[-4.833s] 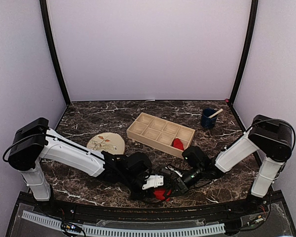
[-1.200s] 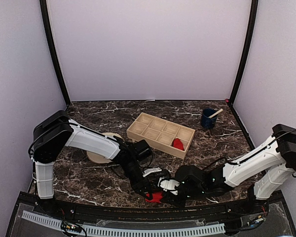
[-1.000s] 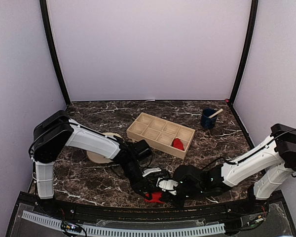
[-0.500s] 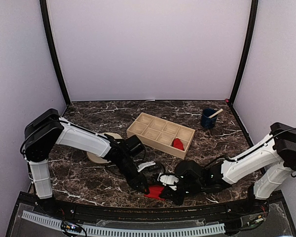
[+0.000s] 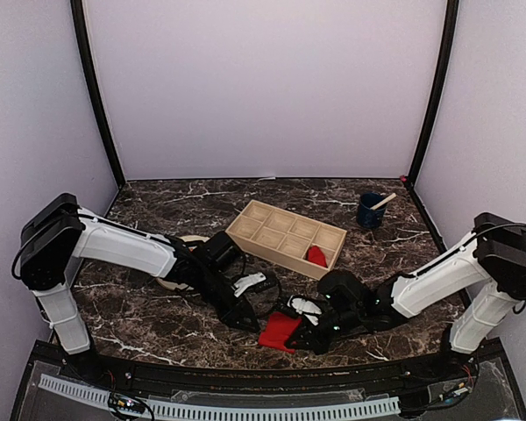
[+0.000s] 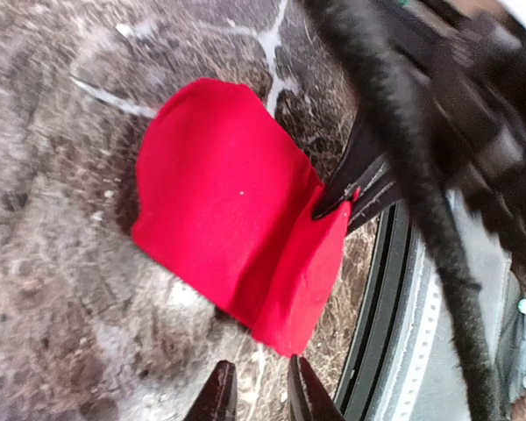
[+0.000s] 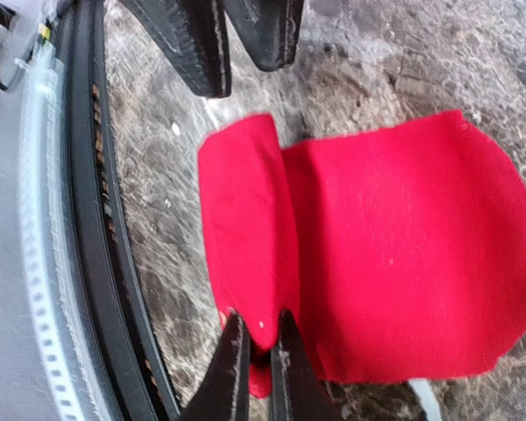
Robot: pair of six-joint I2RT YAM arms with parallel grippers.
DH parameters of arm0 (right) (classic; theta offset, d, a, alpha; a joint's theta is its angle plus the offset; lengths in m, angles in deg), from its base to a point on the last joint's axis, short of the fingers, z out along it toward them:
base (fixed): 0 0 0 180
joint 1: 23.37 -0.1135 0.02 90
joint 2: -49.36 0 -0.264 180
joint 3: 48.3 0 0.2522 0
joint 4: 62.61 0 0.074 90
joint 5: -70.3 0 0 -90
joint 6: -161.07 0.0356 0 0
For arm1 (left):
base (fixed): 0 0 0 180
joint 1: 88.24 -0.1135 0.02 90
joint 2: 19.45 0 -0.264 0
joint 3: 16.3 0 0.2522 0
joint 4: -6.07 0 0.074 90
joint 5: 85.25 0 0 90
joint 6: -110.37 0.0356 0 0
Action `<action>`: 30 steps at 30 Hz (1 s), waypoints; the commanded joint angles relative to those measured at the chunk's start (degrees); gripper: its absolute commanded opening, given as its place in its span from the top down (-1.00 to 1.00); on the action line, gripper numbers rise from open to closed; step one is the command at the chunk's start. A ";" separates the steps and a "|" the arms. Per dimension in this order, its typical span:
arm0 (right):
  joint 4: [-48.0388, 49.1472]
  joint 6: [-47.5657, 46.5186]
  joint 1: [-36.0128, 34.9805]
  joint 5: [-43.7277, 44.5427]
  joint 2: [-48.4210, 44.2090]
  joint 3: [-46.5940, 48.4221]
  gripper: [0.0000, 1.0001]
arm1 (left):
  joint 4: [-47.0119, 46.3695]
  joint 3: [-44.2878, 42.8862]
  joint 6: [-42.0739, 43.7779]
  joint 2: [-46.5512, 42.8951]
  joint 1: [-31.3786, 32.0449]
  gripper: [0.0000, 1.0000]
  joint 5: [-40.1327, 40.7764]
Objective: Roll the socks
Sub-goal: Roll the sock at the center of the board.
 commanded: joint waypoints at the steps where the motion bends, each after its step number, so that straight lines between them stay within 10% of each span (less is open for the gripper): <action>1: 0.69 4.02 2.94 -7.38 2.10 -1.67 1.00 | -4.90 2.48 0.59 -5.62 0.16 0.56 3.78; 30: 9.65 16.61 11.10 -25.82 9.04 -4.01 1.00 | -7.33 4.66 15.55 -7.68 15.99 -0.05 25.72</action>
